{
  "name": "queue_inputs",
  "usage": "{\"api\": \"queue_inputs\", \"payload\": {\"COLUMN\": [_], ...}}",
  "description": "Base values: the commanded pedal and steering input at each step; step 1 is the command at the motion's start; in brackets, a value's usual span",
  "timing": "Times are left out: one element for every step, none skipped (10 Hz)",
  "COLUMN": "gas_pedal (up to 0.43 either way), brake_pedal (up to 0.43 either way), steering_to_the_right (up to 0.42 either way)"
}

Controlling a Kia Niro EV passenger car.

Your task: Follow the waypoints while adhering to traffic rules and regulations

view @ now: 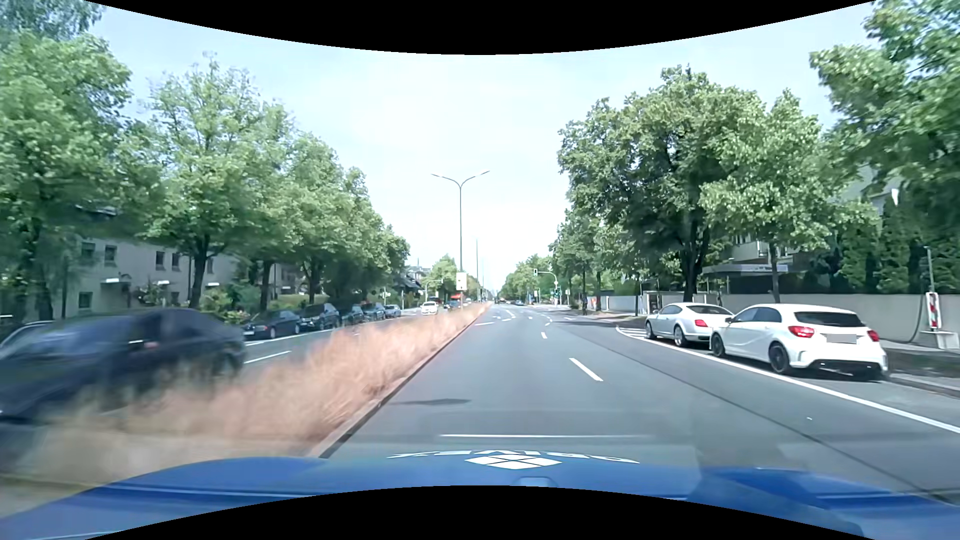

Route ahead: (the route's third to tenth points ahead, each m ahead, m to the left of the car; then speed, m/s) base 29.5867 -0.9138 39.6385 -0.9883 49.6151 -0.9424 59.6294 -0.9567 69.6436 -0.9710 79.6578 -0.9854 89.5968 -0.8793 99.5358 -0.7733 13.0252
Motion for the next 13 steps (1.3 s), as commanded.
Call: {"api": "queue_inputs", "payload": {"gas_pedal": [0.197,0.197,0.197,0.189,0.177,0.177,0.177,0.177,0.177,0.177,0.177,0.177,0.177], "brake_pedal": [0.000,0.000,0.000,0.000,0.000,0.000,0.000,0.000,0.000,0.000,0.000,0.000,0.000], "steering_to_the_right": [0.005,0.006,0.007,0.008,0.011,0.015,0.019,0.024,0.029,0.032,0.033,0.034,0.034]}}
